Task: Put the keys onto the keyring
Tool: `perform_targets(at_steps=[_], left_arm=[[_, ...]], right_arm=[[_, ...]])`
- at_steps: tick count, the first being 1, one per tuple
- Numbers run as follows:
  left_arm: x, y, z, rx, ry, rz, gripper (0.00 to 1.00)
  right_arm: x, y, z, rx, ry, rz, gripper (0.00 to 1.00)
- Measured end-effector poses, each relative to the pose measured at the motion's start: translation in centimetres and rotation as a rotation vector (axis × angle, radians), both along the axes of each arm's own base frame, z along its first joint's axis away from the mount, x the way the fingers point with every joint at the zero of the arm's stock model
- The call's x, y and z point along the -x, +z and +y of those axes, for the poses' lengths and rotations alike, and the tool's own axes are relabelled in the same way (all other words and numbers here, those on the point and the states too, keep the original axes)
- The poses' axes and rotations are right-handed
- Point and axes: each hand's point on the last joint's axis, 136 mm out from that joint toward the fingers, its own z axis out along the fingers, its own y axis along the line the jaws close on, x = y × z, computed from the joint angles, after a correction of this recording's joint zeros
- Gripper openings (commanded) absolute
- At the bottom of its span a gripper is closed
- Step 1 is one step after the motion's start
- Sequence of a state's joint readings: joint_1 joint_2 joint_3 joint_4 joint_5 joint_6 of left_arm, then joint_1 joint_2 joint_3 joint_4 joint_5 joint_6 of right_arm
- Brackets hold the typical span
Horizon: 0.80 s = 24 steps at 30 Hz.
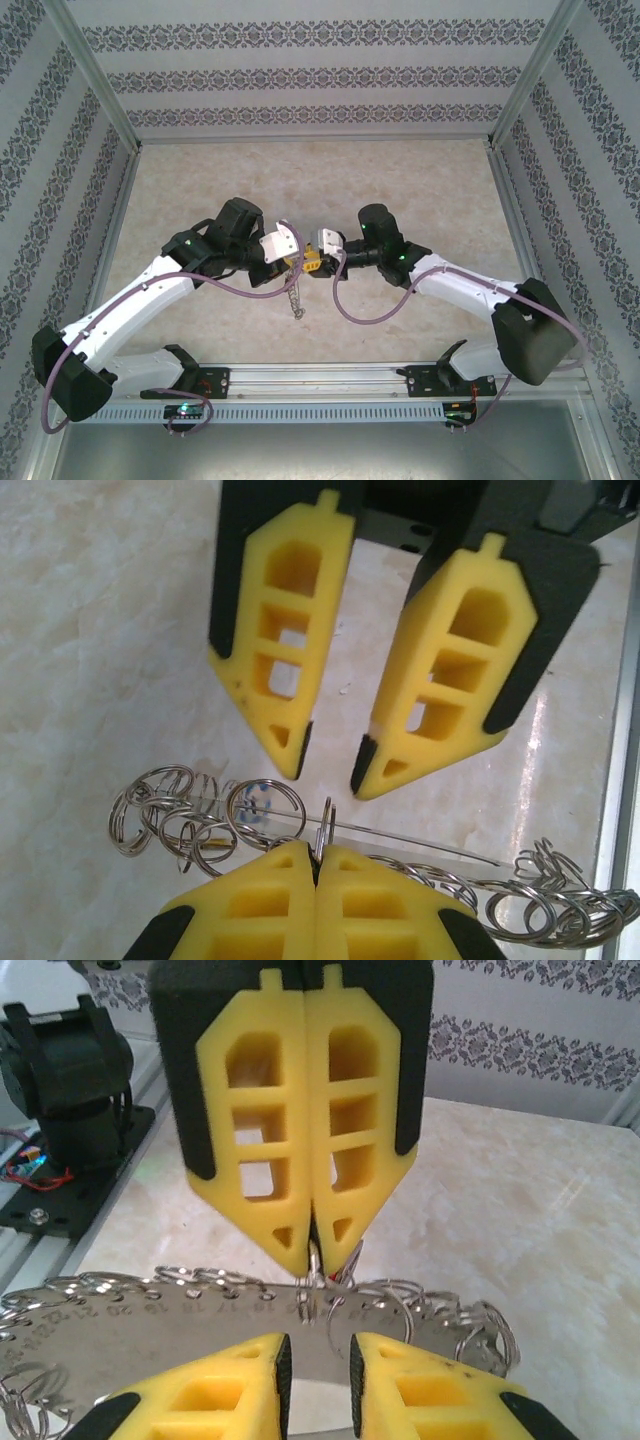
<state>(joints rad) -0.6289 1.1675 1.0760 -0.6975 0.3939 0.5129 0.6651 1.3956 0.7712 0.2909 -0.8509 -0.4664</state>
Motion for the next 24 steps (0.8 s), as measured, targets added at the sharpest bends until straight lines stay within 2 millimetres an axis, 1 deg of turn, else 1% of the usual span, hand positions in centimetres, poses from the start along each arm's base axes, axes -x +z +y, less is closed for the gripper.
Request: perform_targets(at_steps=[3, 7, 10, 11, 12, 16, 18, 21, 24], left_arm=[[0.1, 0.1, 0.0, 0.001, -0.006, 0.005, 0.0], [0.2, 0.3, 0.0, -0.001, -0.009, 0.001, 0.0], [0.2, 0.6, 0.0, -0.001, -0.011, -0.003, 0.0], [0.2, 0.7, 0.0, 0.0, -0.012, -0.004, 0.0], [0.2, 0.7, 0.0, 0.0, -0.012, -0.004, 0.0], [0.3, 0.6, 0.1, -0.005, -0.011, 0.002, 0.01], [0.2, 0.6, 0.1, -0.006, -0.006, -0.003, 0.22], [0.1, 1.2, 0.1, 0.016, -0.002, -0.03, 0.31], [0.8, 1.6, 0.6, 0.045, 0.0, -0.067, 0.38]], right_arm=[[0.0, 0.2, 0.6, -0.036, 0.02, 0.046, 0.2], [0.3, 0.5, 0.8, -0.058, 0.041, 0.077, 0.13], [0.4, 0.8, 0.9, -0.069, 0.051, 0.084, 0.12], [0.4, 0.8, 0.9, -0.072, 0.052, 0.083, 0.09], [0.5, 0.9, 0.9, -0.073, 0.055, 0.085, 0.0], [0.6, 0.8, 1.0, -0.078, 0.066, 0.109, 0.0], [0.5, 0.9, 1.1, -0.091, 0.06, 0.116, 0.0], [0.3, 1.1, 1.1, -0.134, 0.041, 0.133, 0.0], [0.0, 1.4, 1.1, -0.191, 0.024, 0.158, 0.0]])
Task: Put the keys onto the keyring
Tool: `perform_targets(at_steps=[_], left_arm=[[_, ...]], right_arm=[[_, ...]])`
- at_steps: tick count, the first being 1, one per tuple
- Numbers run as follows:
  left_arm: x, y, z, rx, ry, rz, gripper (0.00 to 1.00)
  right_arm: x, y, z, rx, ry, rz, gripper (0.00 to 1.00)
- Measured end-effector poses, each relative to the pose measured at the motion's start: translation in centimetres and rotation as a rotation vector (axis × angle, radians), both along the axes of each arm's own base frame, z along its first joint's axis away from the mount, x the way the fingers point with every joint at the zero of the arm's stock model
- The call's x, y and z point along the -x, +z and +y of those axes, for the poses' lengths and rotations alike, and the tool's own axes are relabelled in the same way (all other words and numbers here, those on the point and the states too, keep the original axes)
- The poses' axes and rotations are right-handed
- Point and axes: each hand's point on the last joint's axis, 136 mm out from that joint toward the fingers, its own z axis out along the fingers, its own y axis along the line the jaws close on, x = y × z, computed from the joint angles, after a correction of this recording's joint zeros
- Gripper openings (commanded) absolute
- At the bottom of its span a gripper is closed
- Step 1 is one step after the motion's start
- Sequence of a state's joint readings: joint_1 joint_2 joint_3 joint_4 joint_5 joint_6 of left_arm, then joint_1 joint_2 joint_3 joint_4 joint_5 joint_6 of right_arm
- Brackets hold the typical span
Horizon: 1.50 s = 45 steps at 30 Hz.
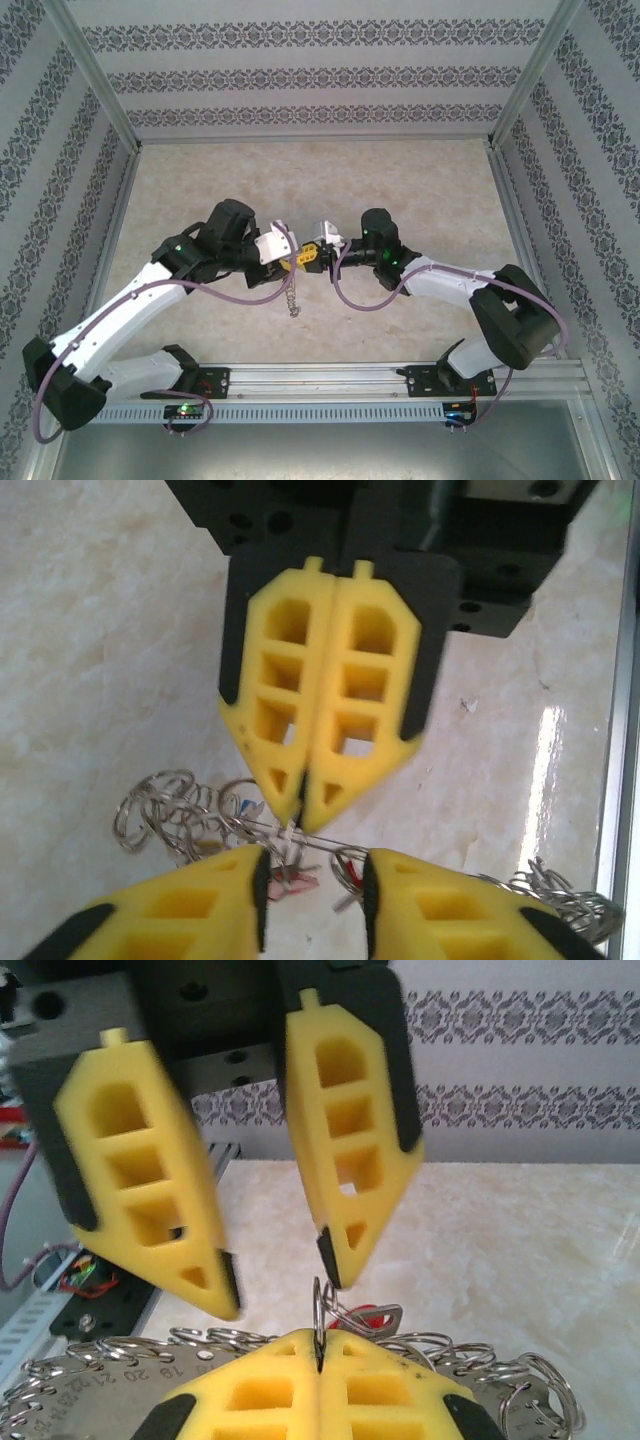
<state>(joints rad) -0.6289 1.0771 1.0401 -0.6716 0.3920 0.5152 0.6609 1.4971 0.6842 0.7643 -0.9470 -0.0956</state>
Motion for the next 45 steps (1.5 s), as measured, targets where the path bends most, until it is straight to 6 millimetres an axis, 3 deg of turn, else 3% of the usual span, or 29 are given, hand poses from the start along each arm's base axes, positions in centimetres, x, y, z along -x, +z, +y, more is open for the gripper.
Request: perform_targets(at_steps=[4, 10, 13, 20, 34, 39, 41, 45], left_arm=[[1.1, 0.6, 0.8, 0.061, 0.019, -0.057, 0.45], [0.8, 1.8, 1.8, 0.13, 0.094, -0.15, 0.41], [0.2, 2.4, 1.8, 0.147, 0.114, -0.176, 0.34], [-0.3, 2.3, 0.6, 0.12, 0.077, -0.108, 0.06], [0.3, 2.0, 0.5, 0.104, 0.037, -0.066, 0.13], [0.6, 1.5, 0.8, 0.092, 0.039, -0.04, 0.09], [0.7, 1.2, 1.0, 0.083, 0.04, -0.024, 0.01], [1.1, 0.7, 1.1, 0.07, 0.034, -0.003, 0.0]], right_arm=[[-0.5, 0.8, 0.0, -0.096, -0.021, 0.017, 0.0], [0.4, 2.4, 0.5, -0.184, 0.008, -0.035, 0.0], [1.1, 3.1, 0.8, -0.211, 0.025, -0.067, 0.0], [1.0, 3.4, 0.7, -0.224, 0.024, -0.082, 0.0], [1.5, 3.2, 0.9, -0.218, 0.066, -0.097, 0.0], [1.7, 2.6, 1.3, -0.189, 0.084, -0.124, 0.0], [1.9, 2.2, 1.4, -0.166, 0.089, -0.136, 0.0], [2.3, 1.8, 1.6, -0.132, 0.089, -0.159, 0.0]])
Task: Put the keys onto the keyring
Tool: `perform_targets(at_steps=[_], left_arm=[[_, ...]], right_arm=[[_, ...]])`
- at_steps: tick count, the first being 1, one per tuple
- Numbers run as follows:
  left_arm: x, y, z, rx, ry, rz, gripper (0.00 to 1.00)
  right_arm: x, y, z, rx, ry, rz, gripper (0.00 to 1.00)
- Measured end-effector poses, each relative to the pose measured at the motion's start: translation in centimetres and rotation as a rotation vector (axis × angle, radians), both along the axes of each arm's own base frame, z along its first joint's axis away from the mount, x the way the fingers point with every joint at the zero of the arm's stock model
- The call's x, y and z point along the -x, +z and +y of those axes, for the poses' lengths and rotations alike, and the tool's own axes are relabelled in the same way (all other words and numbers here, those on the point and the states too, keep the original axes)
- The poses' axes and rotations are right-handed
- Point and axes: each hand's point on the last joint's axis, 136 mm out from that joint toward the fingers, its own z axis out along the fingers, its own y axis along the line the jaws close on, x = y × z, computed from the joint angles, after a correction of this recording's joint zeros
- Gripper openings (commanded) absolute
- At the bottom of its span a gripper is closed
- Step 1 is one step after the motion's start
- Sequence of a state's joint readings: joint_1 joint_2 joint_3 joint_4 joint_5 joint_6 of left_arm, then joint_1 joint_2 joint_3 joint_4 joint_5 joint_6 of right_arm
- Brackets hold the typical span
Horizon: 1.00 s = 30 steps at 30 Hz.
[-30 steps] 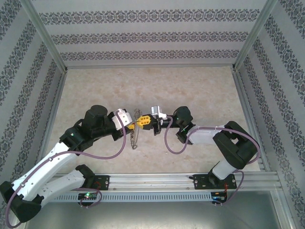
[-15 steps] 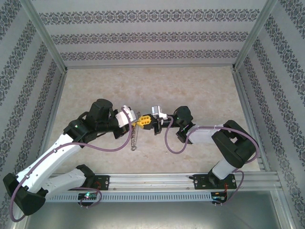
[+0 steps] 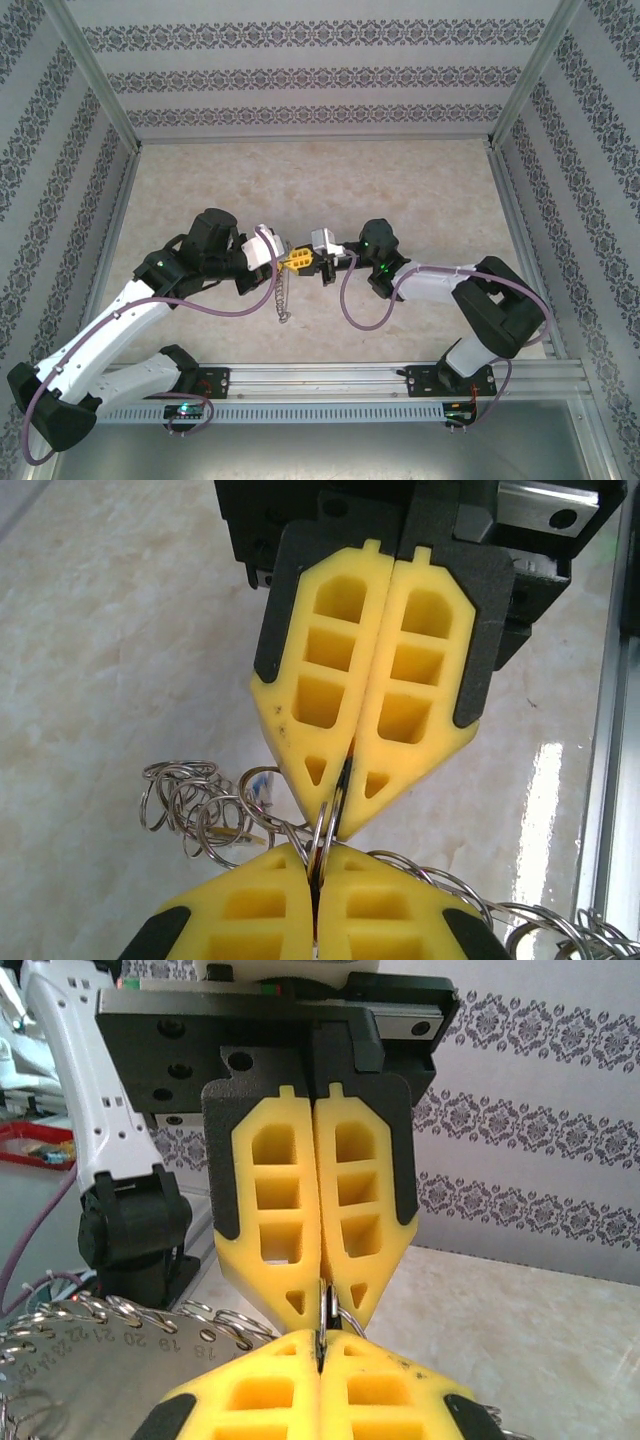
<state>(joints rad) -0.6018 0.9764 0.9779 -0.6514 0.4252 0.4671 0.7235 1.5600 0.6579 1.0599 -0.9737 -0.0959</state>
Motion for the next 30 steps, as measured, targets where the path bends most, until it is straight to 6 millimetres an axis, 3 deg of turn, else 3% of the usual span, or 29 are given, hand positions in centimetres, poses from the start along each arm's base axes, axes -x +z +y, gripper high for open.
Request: perform_targets(at_steps=[6, 11, 18, 30], left_arm=[[0.2, -0.7, 0.1, -0.02, 0.0, 0.029, 0.0], [-0.1, -1.0, 0.2, -0.035, 0.012, 0.028, 0.0], [-0.7, -1.9, 0.2, -0.067, 0.022, 0.042, 0.0], [-1.0, -2.1, 0.2, -0.1, 0.0, 0.035, 0.0]], right_arm=[[0.3, -0.9, 0.1, 0.077, -0.028, -0.046, 0.0], [0.1, -1.1, 0.2, 0.152, -0.058, -0.092, 0.15], [-0.4, -2.2, 0.1, 0.234, -0.081, -0.098, 0.21], [-0.4, -2.4, 0.0, 0.3, -0.063, -0.062, 0.21]])
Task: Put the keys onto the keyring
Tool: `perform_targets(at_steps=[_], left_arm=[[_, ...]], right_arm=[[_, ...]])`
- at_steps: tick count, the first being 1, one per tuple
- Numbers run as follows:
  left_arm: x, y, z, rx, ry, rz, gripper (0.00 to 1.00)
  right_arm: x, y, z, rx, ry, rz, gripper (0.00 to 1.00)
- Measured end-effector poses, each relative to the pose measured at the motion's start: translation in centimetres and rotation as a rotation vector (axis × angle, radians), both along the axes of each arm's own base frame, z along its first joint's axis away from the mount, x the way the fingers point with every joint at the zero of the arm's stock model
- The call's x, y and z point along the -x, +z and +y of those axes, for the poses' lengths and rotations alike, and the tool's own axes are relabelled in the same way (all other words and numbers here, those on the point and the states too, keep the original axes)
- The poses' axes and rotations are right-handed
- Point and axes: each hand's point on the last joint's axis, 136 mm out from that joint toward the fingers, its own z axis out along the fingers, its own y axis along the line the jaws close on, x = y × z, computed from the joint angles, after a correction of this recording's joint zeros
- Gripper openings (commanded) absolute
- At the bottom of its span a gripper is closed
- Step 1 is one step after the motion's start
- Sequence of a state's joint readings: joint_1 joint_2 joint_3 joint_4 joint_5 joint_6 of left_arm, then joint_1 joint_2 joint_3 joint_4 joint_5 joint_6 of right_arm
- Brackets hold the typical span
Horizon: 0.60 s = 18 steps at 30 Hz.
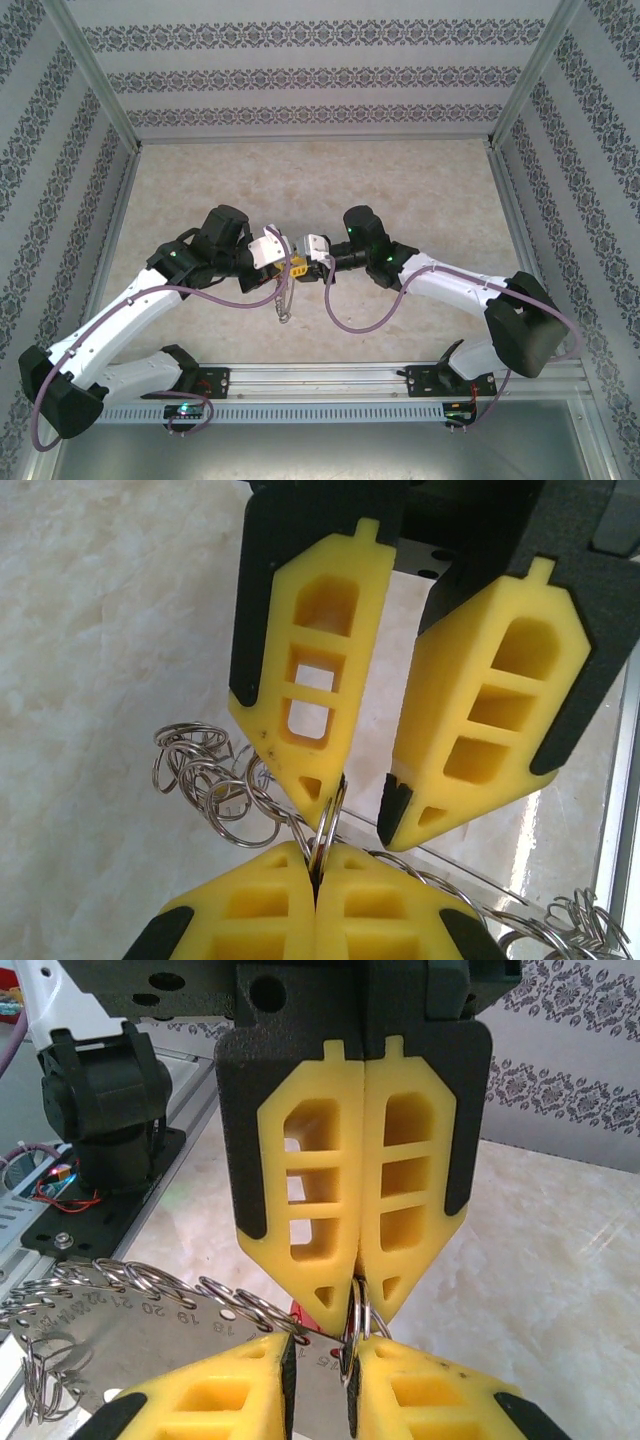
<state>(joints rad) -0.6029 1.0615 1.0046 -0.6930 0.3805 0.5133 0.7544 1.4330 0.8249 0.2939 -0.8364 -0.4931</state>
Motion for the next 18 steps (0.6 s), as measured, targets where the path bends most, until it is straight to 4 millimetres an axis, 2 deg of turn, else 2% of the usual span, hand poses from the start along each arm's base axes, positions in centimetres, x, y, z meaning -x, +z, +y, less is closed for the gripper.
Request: perform_targets(at_steps=[1, 4, 8, 9, 12, 14, 16, 18], left_arm=[[0.0, 0.0, 0.0, -0.001, -0.002, -0.001, 0.0], [0.2, 0.0, -0.1, 0.0, -0.011, 0.001, 0.0], [0.2, 0.1, -0.2, 0.002, -0.015, -0.001, 0.0], [0.2, 0.2, -0.2, 0.005, -0.014, -0.006, 0.04], [0.1, 1.5, -0.2, 0.042, -0.004, -0.052, 0.34], [0.2, 2.6, -0.1, 0.084, 0.004, -0.099, 0.49], [0.4, 3.9, 0.2, 0.117, 0.012, -0.15, 0.55], [0.5, 5.0, 0.8, 0.128, 0.031, -0.198, 0.57]], right_arm=[[0.1, 0.0, 0.0, 0.001, 0.004, 0.005, 0.19], [-0.1, 0.3, -0.1, -0.002, 0.003, 0.028, 0.0], [-0.2, 0.5, -0.3, -0.007, 0.004, 0.058, 0.0], [-0.3, 0.7, -0.3, -0.013, 0.002, 0.067, 0.0], [-0.7, 1.6, -0.4, -0.081, -0.011, 0.078, 0.0], [-0.9, 2.0, -0.6, -0.127, -0.025, 0.092, 0.0], [-1.0, 2.3, -0.8, -0.17, -0.036, 0.105, 0.0], [-1.1, 2.7, -0.9, -0.219, -0.038, 0.103, 0.0]])
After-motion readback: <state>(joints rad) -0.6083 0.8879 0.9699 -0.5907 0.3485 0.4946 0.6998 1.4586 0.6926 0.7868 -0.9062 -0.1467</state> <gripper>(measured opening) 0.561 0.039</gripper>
